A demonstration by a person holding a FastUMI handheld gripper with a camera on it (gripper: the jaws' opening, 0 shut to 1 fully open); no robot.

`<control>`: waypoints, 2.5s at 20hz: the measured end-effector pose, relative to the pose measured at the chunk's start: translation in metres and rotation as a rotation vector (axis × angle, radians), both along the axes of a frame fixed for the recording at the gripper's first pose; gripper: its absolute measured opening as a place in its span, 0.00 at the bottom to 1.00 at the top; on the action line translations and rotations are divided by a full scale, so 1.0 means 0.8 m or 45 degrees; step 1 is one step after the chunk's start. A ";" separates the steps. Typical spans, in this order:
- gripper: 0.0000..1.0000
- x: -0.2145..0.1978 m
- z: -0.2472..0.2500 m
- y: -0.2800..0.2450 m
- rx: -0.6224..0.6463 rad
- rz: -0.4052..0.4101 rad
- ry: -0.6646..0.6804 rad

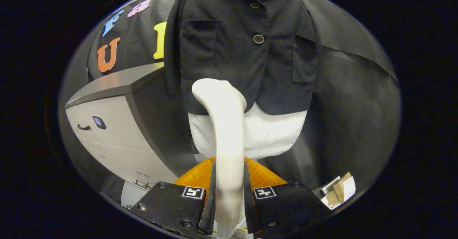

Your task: Iron the clothes twice with a garment steamer, once on the left side and once on the right side.

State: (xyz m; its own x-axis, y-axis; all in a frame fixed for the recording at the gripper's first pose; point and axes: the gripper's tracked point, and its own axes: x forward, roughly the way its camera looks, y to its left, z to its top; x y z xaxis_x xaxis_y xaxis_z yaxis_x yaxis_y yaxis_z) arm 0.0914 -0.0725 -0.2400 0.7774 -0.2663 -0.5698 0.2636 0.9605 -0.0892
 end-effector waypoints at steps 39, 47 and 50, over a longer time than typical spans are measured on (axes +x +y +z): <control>0.37 0.021 0.612 -0.234 -0.050 -0.130 -1.276; 0.37 0.076 0.606 -0.210 -0.043 0.001 -1.219; 0.37 0.080 0.593 -0.224 -0.048 -0.017 -1.181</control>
State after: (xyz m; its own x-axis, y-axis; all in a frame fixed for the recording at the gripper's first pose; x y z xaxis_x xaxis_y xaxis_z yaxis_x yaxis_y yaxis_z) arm 0.1557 -0.2518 0.2344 0.9144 -0.2845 0.2881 0.2564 0.9575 0.1319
